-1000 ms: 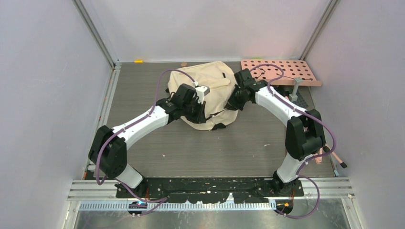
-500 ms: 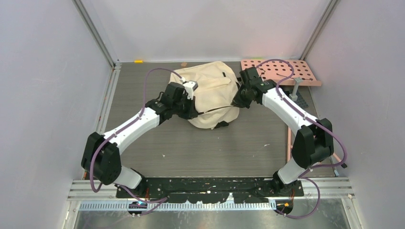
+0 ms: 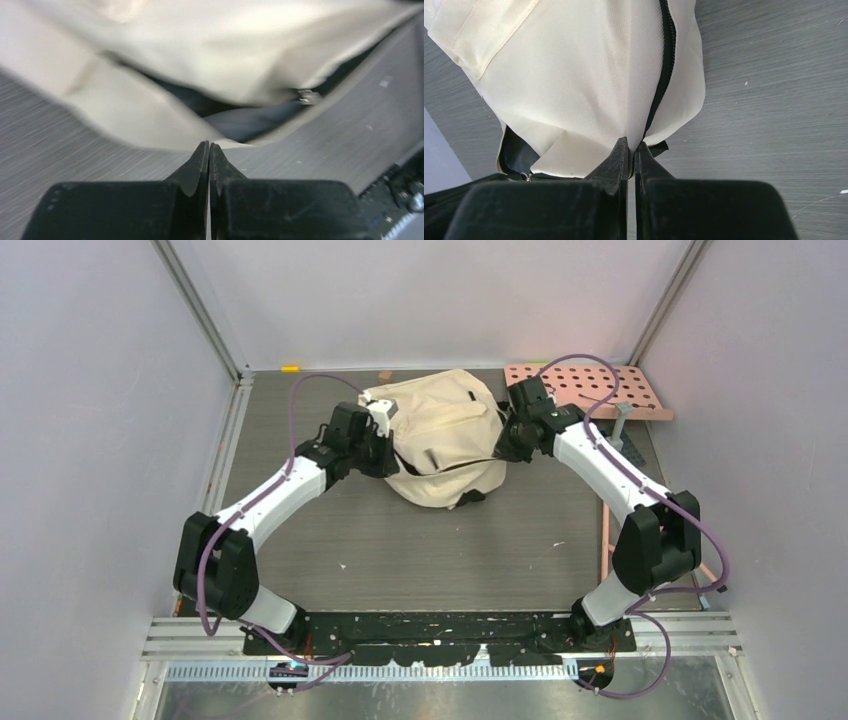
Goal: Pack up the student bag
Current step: Zip the student bag at the center of the board.
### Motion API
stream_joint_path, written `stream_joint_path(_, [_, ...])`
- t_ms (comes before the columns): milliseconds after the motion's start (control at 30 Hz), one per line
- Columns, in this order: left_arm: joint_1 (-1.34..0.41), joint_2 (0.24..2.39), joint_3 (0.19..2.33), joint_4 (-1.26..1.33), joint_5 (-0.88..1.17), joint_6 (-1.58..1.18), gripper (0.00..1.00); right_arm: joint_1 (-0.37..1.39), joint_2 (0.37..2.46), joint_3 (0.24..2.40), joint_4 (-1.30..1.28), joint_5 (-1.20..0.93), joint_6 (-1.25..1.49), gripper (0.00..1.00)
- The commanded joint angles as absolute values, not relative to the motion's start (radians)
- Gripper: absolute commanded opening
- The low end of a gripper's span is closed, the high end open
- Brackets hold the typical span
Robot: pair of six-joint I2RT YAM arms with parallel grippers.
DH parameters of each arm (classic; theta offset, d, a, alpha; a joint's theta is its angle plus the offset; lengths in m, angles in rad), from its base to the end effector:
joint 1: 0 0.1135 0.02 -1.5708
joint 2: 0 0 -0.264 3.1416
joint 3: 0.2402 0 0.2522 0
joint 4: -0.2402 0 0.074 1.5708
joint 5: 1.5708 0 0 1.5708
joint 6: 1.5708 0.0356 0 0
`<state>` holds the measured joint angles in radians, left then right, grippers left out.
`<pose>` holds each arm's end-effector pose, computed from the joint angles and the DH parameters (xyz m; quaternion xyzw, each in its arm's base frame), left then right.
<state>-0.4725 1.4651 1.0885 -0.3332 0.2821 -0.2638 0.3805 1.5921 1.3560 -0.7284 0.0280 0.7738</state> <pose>0.2841 -0.1563 0.2712 0.1521 0.8887 -0.2679 0.3395 0.3163 0.1254 0.2884 0.1906 0.9351 0.1517 0.2574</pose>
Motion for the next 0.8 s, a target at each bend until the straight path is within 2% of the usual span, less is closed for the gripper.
stream_joint_path(0, [-0.368, 1.531, 1.167, -0.452, 0.121, -0.162, 0.00, 0.281, 1.518, 1.429, -0.753, 0.282, 0.600, 0.00])
stream_joint_path(67, [-0.362, 1.554, 1.212, -0.458, 0.156, -0.135, 0.00, 0.281, 1.510, 1.429, -0.705, 0.208, 0.514, 0.01])
stream_joint_path(133, [-0.362, 1.566, 1.240, -0.460, 0.221, -0.117, 0.00, 0.281, 1.511, 1.441, -0.677, 0.078, 0.391, 0.12])
stream_joint_path(267, [-0.362, 1.573, 1.269, -0.465, 0.327, -0.138, 0.00, 0.288, 1.507, 1.467, -0.652, -0.073, 0.250, 0.47])
stream_joint_path(333, [-0.365, 1.566, 1.263, -0.430, 0.421, -0.177, 0.01, 0.290, 1.507, 1.480, -0.654, -0.074, 0.247, 0.58])
stream_joint_path(433, [-0.386, 1.574, 1.250, -0.340, 0.513, -0.260, 0.28, 0.296, 1.493, 1.471, -0.648, -0.053, 0.268, 0.69])
stream_joint_path(533, [-0.447, 1.629, 1.277, -0.286, 0.550, -0.289, 0.48, 0.320, 1.465, 1.439, -0.616, -0.077, 0.259, 0.75])
stream_joint_path(633, [-0.520, 1.702, 1.341, -0.281, 0.570, -0.238, 0.58, 0.356, 1.441, 1.421, -0.642, 0.020, 0.285, 0.78])
stream_joint_path(767, [-0.574, 1.779, 1.397, -0.284, 0.523, -0.143, 0.64, 0.362, 1.436, 1.396, -0.785, 0.222, 0.436, 0.81])
